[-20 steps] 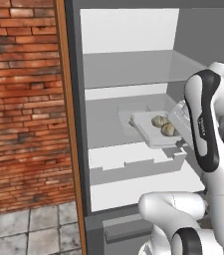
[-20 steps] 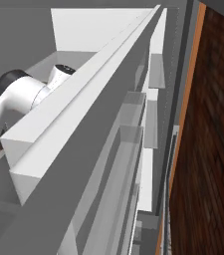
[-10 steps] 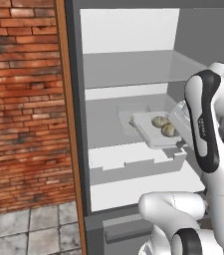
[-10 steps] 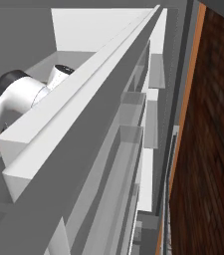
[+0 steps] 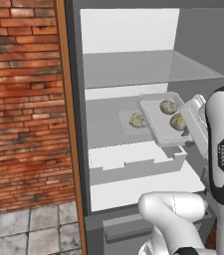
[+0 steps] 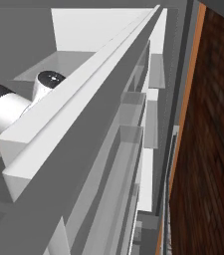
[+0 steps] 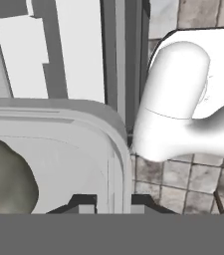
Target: Place two dumplings into each of the tupperware containers and then place the containers in the fridge.
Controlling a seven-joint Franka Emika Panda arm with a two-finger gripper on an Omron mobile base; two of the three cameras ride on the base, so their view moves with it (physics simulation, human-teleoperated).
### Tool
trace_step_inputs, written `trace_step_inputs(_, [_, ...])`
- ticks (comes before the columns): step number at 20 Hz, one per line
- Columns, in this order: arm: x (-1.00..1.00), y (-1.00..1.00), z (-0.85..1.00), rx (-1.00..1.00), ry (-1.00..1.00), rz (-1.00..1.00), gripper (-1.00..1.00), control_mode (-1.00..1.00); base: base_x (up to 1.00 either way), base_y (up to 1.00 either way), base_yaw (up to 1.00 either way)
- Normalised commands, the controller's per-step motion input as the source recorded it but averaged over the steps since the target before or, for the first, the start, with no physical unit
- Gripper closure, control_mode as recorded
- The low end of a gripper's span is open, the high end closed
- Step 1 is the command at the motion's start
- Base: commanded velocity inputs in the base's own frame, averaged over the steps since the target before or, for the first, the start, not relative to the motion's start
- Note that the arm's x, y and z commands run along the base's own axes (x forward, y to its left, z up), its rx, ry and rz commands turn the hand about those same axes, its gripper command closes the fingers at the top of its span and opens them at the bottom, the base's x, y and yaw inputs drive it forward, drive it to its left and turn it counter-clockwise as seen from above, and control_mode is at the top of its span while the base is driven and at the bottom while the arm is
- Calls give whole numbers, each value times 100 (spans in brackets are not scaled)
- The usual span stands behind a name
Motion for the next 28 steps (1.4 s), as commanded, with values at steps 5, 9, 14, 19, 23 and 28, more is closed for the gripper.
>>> trace_step_inputs(5, [31, 0, 71, 0, -9, -1, 100, -100, 0, 0, 0])
trace_step_inputs(9, [65, -4, 53, 0, -6, 0, 100, -100, 0, 0, 0])
trace_step_inputs(14, [85, -6, 23, 1, -8, 0, 100, -100, 0, 0, 0])
trace_step_inputs(19, [94, -2, 0, 2, -1, 0, 100, -100, 0, 0, 0])
trace_step_inputs(23, [96, -1, 1, 2, 0, 0, 100, -100, 0, 0, 0])
trace_step_inputs(28, [69, -18, 20, 6, 0, 0, 100, -100, 0, 0, 0])
